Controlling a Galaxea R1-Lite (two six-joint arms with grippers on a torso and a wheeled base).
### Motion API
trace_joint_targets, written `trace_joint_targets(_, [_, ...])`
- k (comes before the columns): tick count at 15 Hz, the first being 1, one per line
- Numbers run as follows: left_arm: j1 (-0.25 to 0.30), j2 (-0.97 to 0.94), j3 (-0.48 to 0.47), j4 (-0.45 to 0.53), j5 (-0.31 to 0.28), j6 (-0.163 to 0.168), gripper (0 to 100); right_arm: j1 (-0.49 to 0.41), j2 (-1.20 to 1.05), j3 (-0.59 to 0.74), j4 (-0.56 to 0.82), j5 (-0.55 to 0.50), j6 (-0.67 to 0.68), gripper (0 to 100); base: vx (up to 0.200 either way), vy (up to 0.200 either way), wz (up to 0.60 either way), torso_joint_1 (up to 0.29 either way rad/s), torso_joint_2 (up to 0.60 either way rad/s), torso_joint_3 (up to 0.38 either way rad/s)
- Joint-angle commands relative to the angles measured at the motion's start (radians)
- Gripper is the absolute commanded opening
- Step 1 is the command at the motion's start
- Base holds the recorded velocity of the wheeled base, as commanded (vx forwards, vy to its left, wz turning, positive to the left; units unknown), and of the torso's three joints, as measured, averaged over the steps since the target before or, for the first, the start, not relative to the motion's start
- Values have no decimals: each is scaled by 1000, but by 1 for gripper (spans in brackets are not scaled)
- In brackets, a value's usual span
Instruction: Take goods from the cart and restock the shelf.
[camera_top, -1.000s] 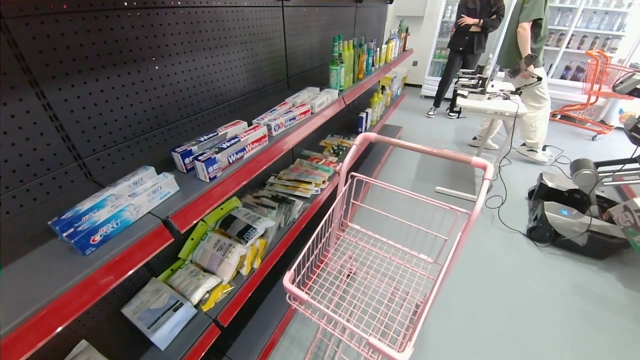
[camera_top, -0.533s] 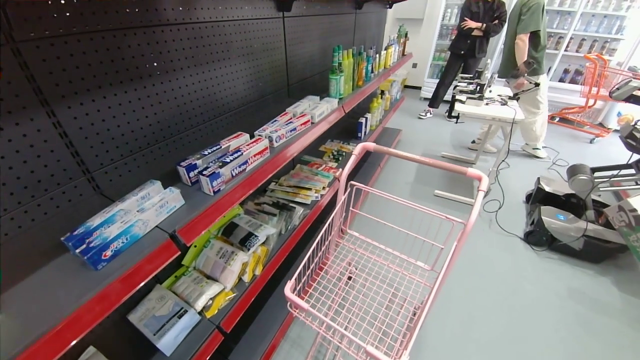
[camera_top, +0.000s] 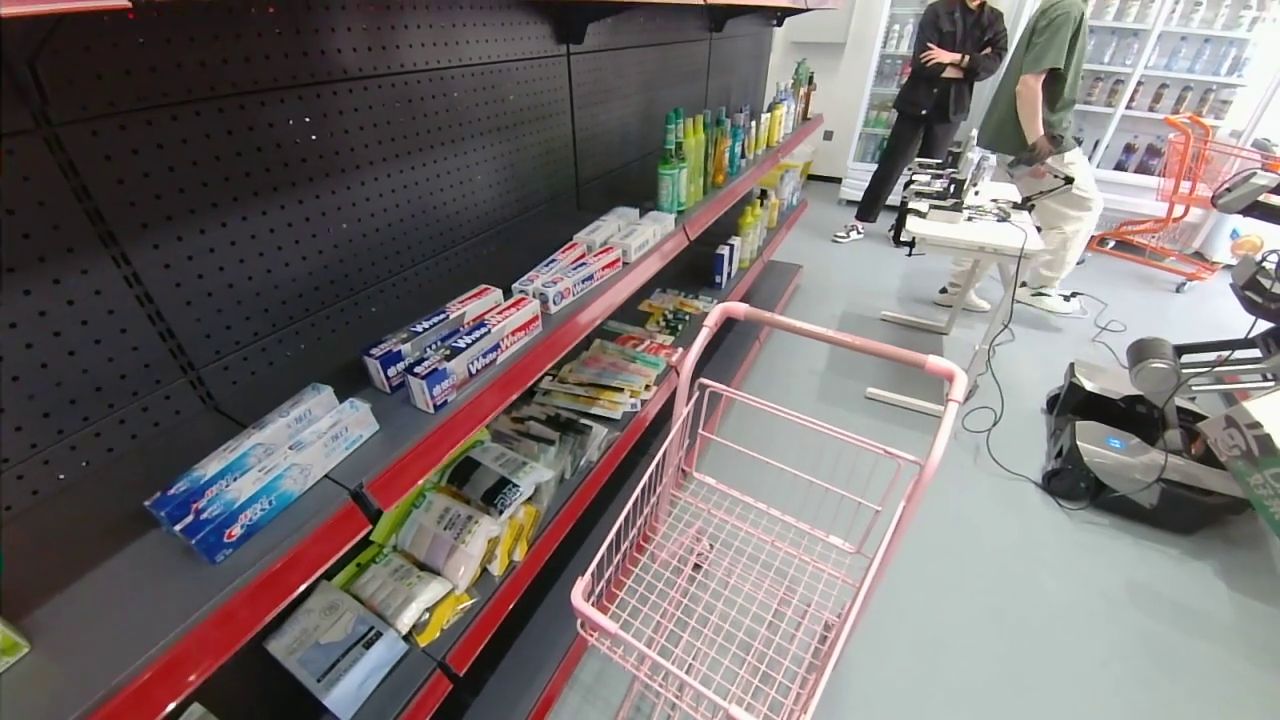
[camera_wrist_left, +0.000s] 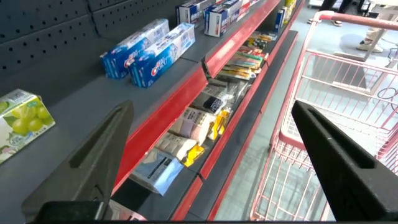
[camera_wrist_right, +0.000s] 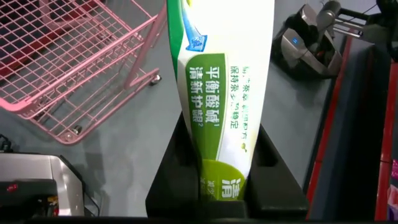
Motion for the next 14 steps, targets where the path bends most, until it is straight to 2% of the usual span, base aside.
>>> trace_joint_targets(1, [1,1,0,0,0,0,100,0,9,2,0,0,-1,0,0,0,0,163,-339,-173])
trace_joint_targets(7, [1,1,0,0,0,0,100,1,18,2,-1,0,-4,0,0,0,0,132,-278,-140])
trace_joint_targets(14, [1,1,0,0,0,0,100,0,24,2,-3,-6,-33,0,0,0,0,84,-158,-78])
